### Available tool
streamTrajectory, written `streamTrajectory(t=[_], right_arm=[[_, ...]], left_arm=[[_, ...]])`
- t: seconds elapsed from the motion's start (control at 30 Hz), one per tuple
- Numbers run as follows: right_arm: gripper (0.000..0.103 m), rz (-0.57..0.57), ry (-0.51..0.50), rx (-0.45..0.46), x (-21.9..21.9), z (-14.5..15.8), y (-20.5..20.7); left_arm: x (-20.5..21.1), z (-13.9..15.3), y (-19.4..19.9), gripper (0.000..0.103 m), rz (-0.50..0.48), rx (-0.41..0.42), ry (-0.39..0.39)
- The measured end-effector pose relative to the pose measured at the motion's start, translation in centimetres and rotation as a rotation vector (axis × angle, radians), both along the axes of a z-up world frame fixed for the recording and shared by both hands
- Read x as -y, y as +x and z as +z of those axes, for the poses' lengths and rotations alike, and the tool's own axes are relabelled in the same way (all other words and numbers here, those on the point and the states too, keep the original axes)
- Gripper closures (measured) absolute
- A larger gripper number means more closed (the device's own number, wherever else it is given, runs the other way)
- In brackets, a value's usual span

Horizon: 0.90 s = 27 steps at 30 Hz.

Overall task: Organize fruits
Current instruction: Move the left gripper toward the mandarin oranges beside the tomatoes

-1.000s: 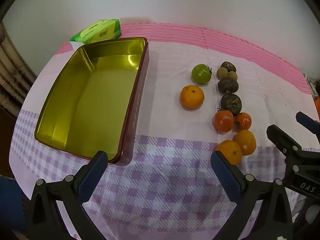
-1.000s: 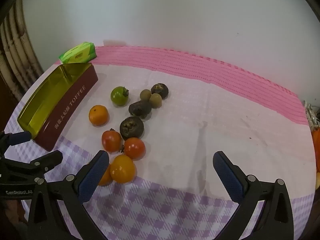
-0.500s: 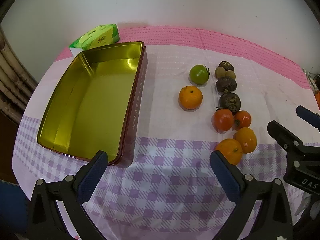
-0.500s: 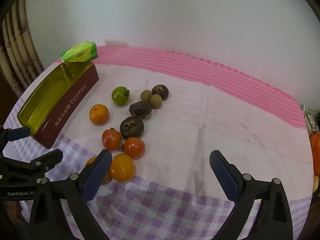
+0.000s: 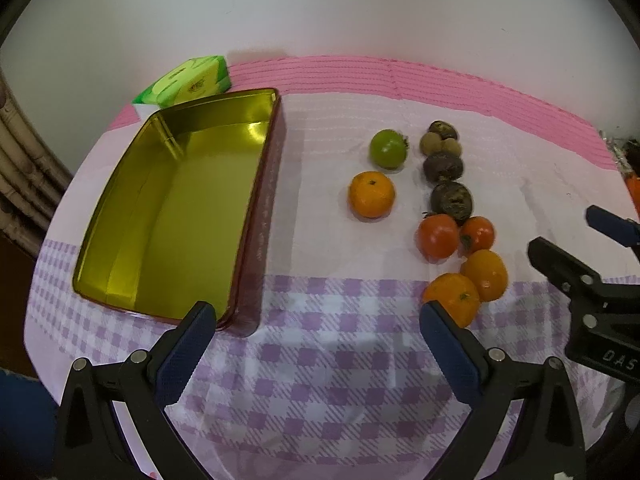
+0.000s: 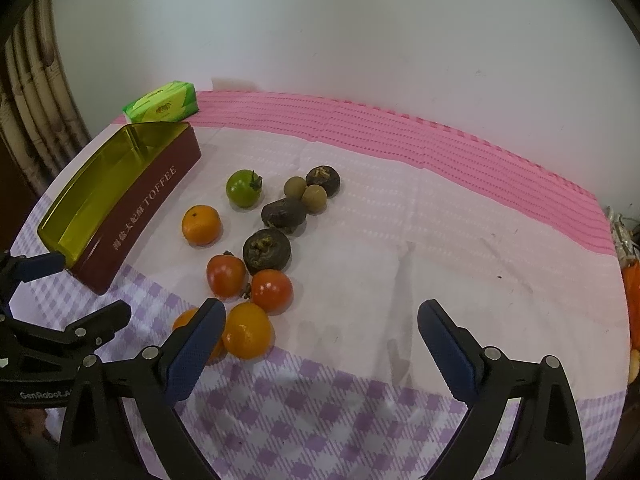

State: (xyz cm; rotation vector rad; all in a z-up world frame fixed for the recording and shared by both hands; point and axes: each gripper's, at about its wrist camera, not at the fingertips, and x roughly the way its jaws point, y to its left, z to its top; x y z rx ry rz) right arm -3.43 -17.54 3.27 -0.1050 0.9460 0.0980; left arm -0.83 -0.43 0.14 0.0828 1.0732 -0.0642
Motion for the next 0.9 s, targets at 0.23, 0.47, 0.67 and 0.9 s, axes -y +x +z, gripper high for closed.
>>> streamTrajectory(t=[0.23, 0.47, 0.67, 0.9], right_arm=[[0.007, -0.002, 0.011, -0.003, 0.14, 0.22, -0.20], [0.007, 0.001, -0.007, 0.007, -0.08, 0.13, -0.28], [0.007, 0.009, -0.006, 0.009, -0.15, 0.08, -0.45], [0.007, 0.001, -0.003, 0.007, 0.03, 0.15, -0.53]], left_arm=[[0.24, 0.10, -0.59, 0.003, 0.000, 0.018, -0.006], [0.27, 0.19, -0.73, 0.003, -0.003, 0.009, -0.014], [0.58, 0.05, -0.73, 0.003, -0.003, -0.001, -0.001], [0.90, -0.02, -0.93, 0.003, -0.008, -0.006, 0.012]])
